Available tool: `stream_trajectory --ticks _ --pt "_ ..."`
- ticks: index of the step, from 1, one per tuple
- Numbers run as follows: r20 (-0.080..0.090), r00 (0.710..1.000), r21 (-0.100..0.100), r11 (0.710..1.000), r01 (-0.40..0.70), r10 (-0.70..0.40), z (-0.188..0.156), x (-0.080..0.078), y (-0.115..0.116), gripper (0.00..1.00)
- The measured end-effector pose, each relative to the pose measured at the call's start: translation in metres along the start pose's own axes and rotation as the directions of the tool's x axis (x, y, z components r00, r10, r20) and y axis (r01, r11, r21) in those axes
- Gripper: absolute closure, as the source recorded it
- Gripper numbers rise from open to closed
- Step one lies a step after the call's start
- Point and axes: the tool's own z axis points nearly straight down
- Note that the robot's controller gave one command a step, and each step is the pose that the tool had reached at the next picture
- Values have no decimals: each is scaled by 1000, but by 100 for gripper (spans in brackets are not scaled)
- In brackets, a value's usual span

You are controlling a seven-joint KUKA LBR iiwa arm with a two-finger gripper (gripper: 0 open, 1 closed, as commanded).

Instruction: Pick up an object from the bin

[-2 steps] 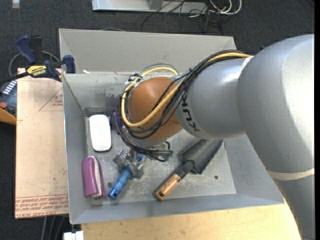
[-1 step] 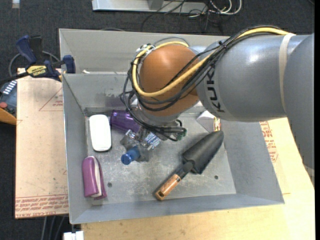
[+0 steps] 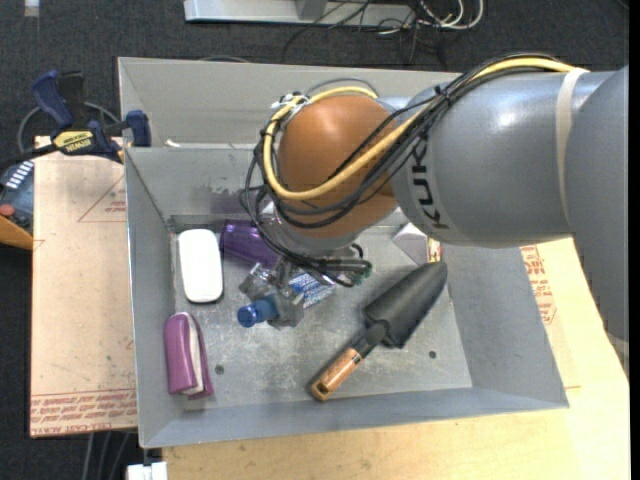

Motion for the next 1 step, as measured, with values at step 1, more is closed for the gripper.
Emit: stream_trajectory --ticks 1 --pt "-3 1000 -2 1000 -5 5 -84 -8 6 100"
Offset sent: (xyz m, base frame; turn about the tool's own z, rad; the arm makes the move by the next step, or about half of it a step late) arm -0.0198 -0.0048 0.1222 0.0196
